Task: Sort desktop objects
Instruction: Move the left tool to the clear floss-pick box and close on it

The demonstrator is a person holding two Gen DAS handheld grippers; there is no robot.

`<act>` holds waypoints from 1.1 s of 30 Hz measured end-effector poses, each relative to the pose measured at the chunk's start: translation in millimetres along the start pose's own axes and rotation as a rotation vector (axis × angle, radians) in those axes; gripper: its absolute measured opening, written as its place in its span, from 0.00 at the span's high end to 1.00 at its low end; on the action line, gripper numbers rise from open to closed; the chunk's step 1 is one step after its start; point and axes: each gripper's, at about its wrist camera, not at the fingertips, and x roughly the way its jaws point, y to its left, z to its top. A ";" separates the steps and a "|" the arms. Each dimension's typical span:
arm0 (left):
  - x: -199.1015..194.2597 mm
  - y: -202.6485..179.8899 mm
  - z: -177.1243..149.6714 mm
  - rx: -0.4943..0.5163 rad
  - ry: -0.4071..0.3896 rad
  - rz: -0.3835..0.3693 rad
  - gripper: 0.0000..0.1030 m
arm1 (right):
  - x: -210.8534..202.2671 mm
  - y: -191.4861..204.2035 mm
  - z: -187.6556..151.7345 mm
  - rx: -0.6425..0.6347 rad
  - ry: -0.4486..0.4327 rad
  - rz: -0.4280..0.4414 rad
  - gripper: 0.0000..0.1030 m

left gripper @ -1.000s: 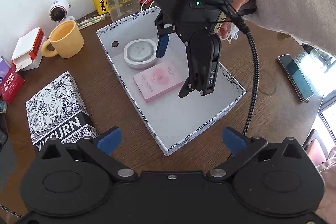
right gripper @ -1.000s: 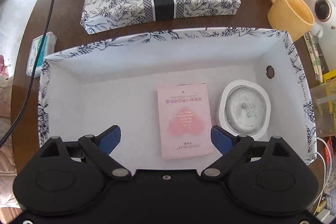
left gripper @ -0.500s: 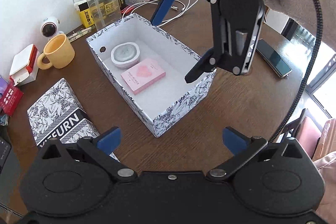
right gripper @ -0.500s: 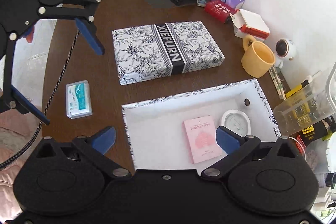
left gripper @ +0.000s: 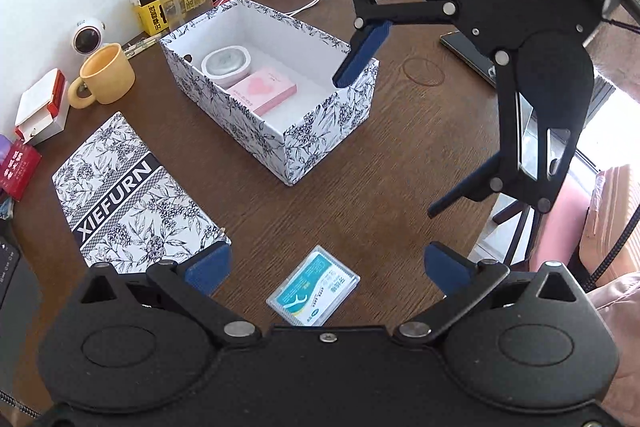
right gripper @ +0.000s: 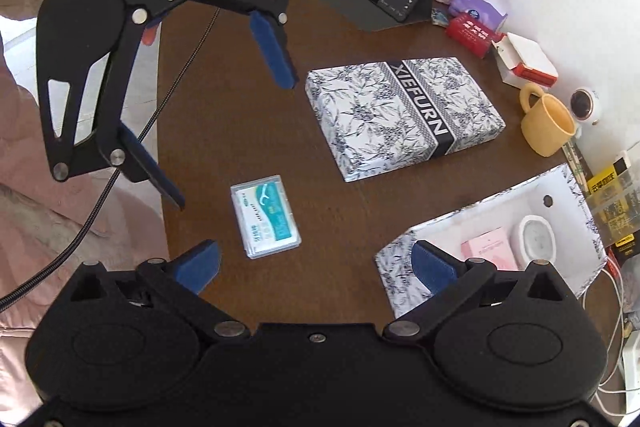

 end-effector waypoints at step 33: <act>104.1 6.7 -61.0 0.306 0.038 -0.030 0.00 | 45.6 101.4 -26.0 0.289 0.011 -0.106 0.00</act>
